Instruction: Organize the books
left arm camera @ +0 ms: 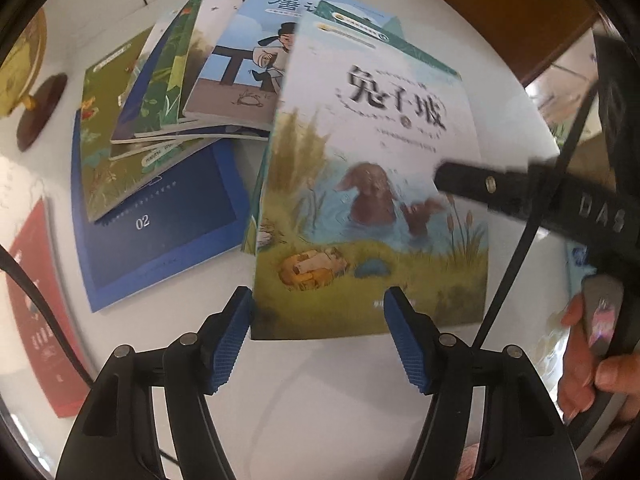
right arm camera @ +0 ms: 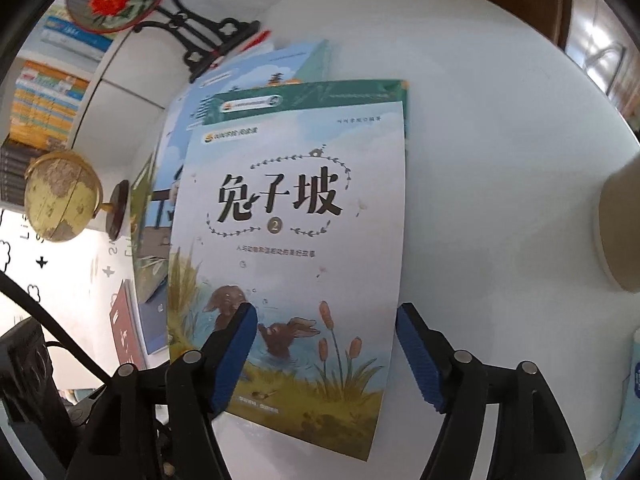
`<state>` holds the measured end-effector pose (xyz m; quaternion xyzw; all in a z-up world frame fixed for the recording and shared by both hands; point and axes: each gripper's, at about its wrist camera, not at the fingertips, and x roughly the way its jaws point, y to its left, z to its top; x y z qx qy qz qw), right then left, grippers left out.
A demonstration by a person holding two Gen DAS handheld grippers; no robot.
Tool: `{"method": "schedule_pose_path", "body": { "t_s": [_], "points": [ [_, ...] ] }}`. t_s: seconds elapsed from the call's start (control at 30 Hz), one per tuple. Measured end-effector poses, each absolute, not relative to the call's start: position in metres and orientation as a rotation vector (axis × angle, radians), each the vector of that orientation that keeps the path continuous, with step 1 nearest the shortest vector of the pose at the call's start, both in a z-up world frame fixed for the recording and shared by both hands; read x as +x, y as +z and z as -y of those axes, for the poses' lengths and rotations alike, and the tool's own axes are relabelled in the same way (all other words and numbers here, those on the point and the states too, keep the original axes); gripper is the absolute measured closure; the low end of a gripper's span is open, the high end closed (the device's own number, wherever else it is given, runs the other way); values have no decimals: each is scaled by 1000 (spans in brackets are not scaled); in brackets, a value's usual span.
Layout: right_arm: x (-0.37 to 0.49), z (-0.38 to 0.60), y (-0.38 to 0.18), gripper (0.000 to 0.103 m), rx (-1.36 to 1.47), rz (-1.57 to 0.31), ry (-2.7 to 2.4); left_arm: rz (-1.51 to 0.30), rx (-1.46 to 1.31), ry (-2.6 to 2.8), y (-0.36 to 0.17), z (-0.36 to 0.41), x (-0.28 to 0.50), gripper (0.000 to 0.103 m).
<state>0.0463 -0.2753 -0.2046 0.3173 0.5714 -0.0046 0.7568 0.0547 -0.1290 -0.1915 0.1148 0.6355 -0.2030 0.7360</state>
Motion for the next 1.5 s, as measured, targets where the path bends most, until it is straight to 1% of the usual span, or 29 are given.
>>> {"method": "schedule_pose_path", "body": {
  "t_s": [0.03, 0.13, 0.3, 0.33, 0.43, 0.67, 0.77, 0.87, 0.9, 0.93, 0.97, 1.0, 1.03, 1.1, 1.13, 1.3, 1.4, 1.5],
  "points": [
    [48, 271, -201, 24, 676, -1232, 7, -1395, 254, -444, -190, 128, 54, 38],
    [56, 257, -196, 21, 620, -1215, 51, -1393, 230, -416, -188, 113, 50, 38],
    [79, 230, -201, 21, 579, -1242, 181, -1419, 114, -335, -192, 79, 55, 38],
    [82, 225, -202, 19, 573, -1249, 202, -1424, 74, -330, -192, 71, 59, 38],
    [93, 212, -197, 18, 520, -1223, 307, -1414, -25, -271, -189, 50, 73, 38],
    [82, 248, -208, 18, 698, -1199, 307, -1398, -103, -239, -189, 39, 98, 36],
    [78, 249, -209, 18, 700, -1185, 326, -1407, -105, -252, -199, 47, 104, 36],
    [76, 249, -208, 18, 704, -1175, 337, -1446, -109, -251, -213, 55, 111, 33],
    [77, 248, -208, 24, 715, -1182, 348, -1454, -128, -249, -215, 54, 111, 33],
    [78, 245, -212, 28, 790, -1204, 430, -1456, -161, -244, -216, 50, 110, 33],
    [74, 248, -214, 29, 813, -1218, 451, -1453, -185, -235, -216, 46, 109, 32],
    [72, 246, -214, 36, 820, -1216, 487, -1453, -184, -215, -215, 41, 108, 31],
    [68, 241, -211, 49, 808, -1198, 555, -1452, -186, -201, -215, 37, 108, 30],
    [63, 237, -209, 59, 779, -1182, 583, -1451, -206, -205, -215, 29, 108, 30],
    [62, 236, -211, 61, 782, -1187, 586, -1450, -210, -208, -215, 27, 109, 30],
    [67, 230, -229, 61, 782, -1242, 538, -1435, -175, -192, -217, 32, 109, 28],
    [66, 232, -227, 61, 836, -1212, 580, -1446, -230, -186, -216, 21, 109, 28],
    [63, 235, -213, 61, 953, -1131, 725, -1454, -252, -180, -217, 13, 106, 30]
  ]
}}
